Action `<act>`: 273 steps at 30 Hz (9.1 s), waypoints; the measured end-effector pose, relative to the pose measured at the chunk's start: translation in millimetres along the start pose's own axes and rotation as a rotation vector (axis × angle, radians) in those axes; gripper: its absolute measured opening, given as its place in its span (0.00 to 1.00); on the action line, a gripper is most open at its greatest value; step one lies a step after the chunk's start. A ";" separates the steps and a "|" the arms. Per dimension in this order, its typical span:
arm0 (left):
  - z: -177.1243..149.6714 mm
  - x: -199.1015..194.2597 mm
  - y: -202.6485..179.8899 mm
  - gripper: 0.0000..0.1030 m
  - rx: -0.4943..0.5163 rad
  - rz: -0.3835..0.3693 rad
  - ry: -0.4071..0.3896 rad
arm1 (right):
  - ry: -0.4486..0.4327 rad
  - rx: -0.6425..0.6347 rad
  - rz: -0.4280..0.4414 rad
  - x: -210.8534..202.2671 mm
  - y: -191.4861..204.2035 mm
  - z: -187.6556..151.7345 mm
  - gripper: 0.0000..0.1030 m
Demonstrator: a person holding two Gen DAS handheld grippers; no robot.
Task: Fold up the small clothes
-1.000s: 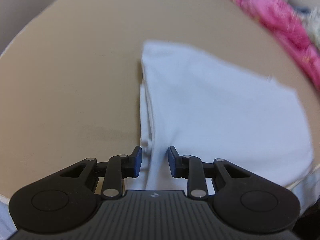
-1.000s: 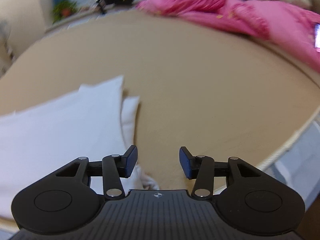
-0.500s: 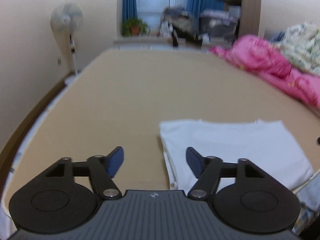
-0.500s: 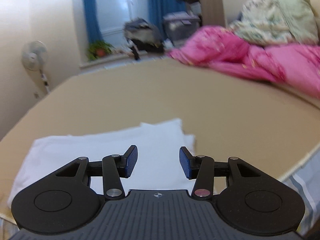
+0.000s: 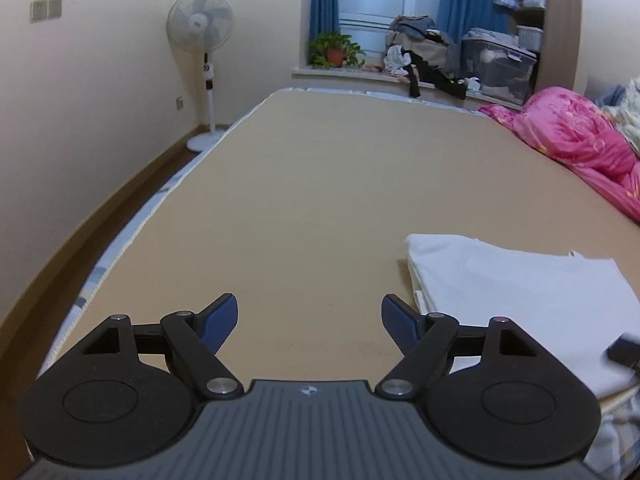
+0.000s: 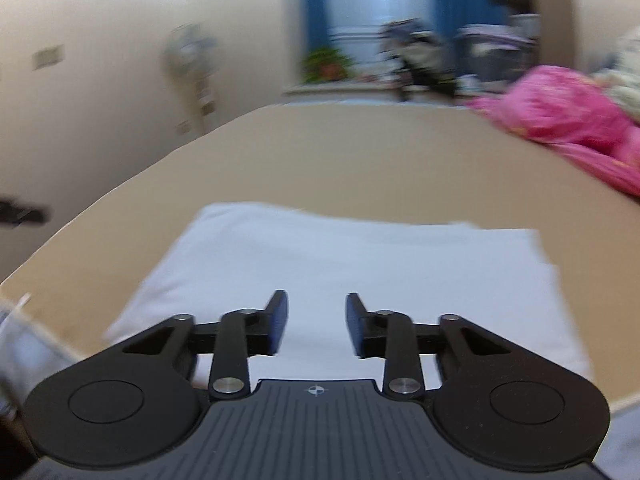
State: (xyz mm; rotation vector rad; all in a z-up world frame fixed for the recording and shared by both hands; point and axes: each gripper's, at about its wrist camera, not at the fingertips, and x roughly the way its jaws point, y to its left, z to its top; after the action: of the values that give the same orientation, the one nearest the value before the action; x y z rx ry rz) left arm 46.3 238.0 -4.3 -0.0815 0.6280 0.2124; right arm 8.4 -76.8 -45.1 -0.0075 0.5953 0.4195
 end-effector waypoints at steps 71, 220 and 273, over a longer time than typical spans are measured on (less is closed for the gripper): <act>-2.7 53.7 -154.2 0.81 0.141 -0.225 0.142 | 0.066 0.868 -0.280 -42.5 -281.5 -42.5 0.04; -19.2 -80.2 -176.7 1.00 0.136 -0.072 -0.087 | -0.072 0.196 -0.098 -91.8 -94.3 54.0 0.97; -43.3 -10.3 -193.7 0.99 0.064 -0.059 0.022 | 0.033 0.090 -0.088 -28.6 -55.3 45.1 0.98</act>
State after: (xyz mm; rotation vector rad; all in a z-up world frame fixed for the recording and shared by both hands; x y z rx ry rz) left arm 56.3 41.3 -30.9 -0.0408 0.6524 0.1344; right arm 32.9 -132.7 1.8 0.0456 0.6439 0.3070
